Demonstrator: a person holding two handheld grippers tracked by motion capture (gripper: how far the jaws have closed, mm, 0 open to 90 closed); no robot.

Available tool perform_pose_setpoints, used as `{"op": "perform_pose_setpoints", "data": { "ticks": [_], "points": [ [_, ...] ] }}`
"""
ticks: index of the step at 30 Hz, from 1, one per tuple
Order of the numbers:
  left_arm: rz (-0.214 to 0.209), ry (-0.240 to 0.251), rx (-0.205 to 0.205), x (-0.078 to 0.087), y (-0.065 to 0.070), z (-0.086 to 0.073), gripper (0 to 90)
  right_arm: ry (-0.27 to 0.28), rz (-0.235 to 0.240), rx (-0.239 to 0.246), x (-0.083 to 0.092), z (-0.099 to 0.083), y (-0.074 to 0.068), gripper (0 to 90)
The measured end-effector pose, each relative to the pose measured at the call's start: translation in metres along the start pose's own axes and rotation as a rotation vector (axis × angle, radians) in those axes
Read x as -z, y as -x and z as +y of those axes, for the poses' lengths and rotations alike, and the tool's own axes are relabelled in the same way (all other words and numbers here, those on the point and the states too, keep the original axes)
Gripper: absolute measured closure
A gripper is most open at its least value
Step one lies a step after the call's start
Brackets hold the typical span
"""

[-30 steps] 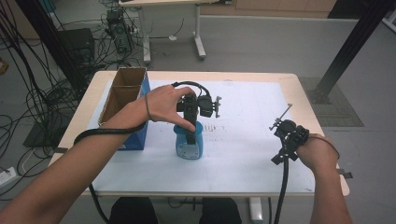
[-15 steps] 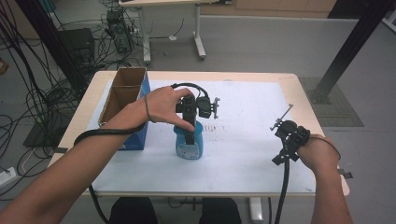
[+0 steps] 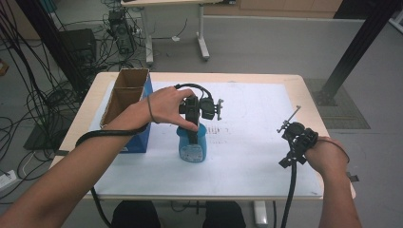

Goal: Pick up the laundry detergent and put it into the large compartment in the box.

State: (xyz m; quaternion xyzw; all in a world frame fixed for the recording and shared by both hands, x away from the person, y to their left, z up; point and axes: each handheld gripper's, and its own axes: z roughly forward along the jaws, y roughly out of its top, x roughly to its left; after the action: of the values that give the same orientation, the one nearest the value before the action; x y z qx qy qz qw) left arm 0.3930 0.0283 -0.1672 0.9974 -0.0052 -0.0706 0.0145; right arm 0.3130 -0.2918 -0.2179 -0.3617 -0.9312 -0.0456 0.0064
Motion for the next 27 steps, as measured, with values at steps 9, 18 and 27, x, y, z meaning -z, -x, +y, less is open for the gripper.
{"op": "perform_pose_setpoints", "data": {
  "ticks": [9, 18, 27],
  "points": [
    [0.000, -0.007, -0.004, -0.0001, 0.0000, 0.0019, 36.0, 0.001, 0.000, 0.002, 0.0000, 0.0004, -0.0001, 4.1],
    [0.003, -0.003, -0.001, -0.0002, 0.0006, 0.0008, 36.1, 0.002, -0.006, 0.004, 0.0009, 0.0024, -0.0009, 4.1],
    [0.001, -0.001, 0.003, -0.0003, 0.0004, 0.0006, 36.0, 0.001, -0.005, 0.007, 0.0007, 0.0041, -0.0014, 4.1]
  ]
}}
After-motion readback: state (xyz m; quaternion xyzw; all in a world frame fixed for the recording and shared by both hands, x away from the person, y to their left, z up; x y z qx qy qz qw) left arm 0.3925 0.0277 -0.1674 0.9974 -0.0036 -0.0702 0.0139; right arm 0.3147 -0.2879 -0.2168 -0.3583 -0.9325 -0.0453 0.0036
